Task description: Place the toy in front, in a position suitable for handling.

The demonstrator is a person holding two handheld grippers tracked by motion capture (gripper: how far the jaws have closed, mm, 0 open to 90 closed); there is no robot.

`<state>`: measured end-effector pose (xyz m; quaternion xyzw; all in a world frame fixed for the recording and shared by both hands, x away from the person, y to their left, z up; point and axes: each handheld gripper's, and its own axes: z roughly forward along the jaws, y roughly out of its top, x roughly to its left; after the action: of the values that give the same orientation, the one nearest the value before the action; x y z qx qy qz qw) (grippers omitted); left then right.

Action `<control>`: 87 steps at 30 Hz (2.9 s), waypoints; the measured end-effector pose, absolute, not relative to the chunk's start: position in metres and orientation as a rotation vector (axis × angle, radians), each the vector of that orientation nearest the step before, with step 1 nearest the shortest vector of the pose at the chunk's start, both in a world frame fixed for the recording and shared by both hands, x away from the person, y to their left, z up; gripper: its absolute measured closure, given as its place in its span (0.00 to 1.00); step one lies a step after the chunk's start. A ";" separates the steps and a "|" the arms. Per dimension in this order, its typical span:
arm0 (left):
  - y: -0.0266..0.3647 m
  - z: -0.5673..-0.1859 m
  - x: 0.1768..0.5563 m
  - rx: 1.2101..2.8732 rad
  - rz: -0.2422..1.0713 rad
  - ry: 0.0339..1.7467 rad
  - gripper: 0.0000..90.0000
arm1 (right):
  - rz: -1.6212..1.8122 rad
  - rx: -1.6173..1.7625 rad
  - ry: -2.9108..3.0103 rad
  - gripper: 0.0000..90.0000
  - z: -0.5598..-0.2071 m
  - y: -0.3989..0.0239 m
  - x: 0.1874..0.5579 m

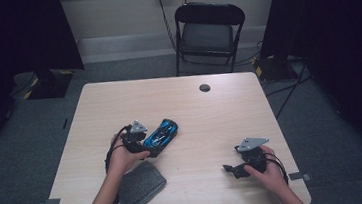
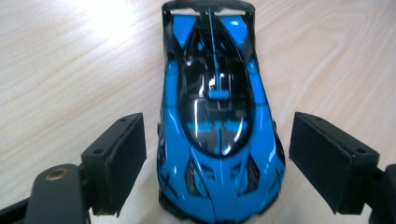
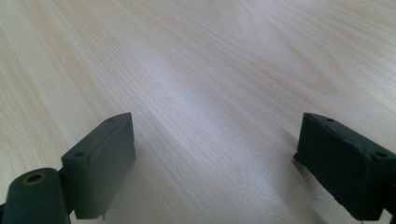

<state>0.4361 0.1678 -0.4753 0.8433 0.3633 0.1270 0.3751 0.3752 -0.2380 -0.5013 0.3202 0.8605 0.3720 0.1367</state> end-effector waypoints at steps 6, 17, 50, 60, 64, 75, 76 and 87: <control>0.175 -0.474 0.430 2.132 0.325 0.932 0.20 | 1.032 0.912 2.539 0.16 -0.496 -0.228 0.376; 0.181 -0.470 0.423 2.111 0.324 0.939 0.22 | 1.304 0.881 2.627 0.32 -0.473 -0.165 0.372; 0.202 -0.465 0.421 2.047 0.332 0.993 0.23 | 1.367 0.594 2.781 0.48 -0.471 -0.021 0.366; 0.202 -0.468 0.422 2.064 0.332 0.989 0.23 | 1.250 0.540 2.814 0.62 -0.482 0.000 0.364; 0.202 -0.467 0.422 2.057 0.344 0.992 0.23 | 1.202 0.498 2.806 0.72 -0.483 0.002 0.363; 0.200 -0.466 0.420 2.059 0.345 0.985 0.23 | 1.219 0.536 2.827 0.95 -0.482 -0.009 0.366; 0.201 -0.466 0.420 2.059 0.345 0.984 0.23 | 1.219 0.540 2.823 0.95 -0.482 -0.012 0.366; 0.196 -0.466 0.419 2.075 0.360 0.970 0.23 | 1.214 0.689 2.739 0.95 -0.478 -0.080 0.376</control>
<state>0.4194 0.1961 -0.4657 0.8204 0.3832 0.1424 0.3998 0.3758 -0.0804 -0.4776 0.2240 0.8905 0.3945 0.0337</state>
